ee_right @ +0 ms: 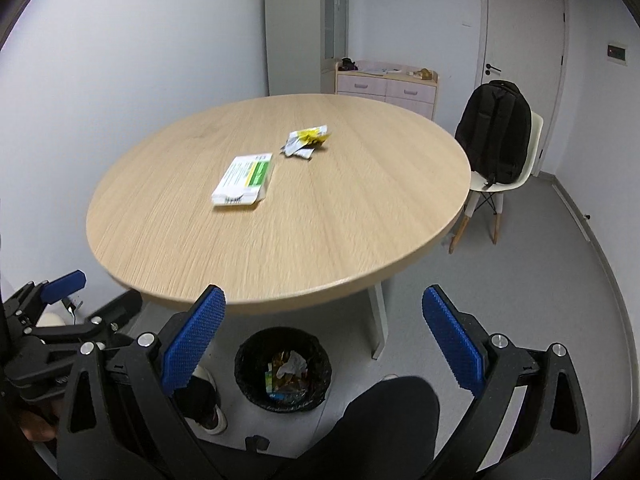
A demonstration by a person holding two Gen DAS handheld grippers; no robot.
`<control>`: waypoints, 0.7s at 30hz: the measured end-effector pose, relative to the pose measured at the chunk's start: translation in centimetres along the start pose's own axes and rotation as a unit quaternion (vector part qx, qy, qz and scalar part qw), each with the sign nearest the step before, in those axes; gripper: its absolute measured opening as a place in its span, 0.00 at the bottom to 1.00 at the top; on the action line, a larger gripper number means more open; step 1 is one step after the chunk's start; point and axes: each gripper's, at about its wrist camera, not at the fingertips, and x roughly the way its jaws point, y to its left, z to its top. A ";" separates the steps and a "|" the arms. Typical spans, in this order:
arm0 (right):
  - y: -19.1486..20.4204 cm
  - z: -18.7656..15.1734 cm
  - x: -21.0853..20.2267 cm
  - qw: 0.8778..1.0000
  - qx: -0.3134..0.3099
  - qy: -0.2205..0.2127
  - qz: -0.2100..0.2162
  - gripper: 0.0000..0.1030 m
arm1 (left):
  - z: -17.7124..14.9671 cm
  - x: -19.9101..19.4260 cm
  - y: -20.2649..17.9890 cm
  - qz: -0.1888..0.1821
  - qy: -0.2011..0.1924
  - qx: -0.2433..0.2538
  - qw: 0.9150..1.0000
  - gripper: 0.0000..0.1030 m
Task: Collect trash
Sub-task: 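Raise both open tools from the bin up to the tabletop, then move the left tool to the Acarbose Tablets box and grasp it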
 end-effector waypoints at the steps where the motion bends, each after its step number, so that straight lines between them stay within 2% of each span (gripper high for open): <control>1: -0.2 0.4 0.3 1.000 -0.001 0.000 -0.001 0.92 | 0.9 0.4 -0.3 0.004 0.001 0.000 1.000 0.94; 6: -1.6 2.7 2.0 1.000 0.003 0.001 -0.018 0.92 | 4.1 2.9 -1.6 0.018 0.008 0.009 1.000 0.94; 10: -3.1 3.8 3.2 0.999 0.011 -0.006 -0.037 0.92 | 6.4 6.3 -2.5 0.026 0.027 0.014 0.999 0.94; 21: -6.4 5.3 8.2 0.999 0.023 0.025 -0.034 0.92 | 10.0 14.2 -4.3 0.036 0.069 0.015 0.997 0.94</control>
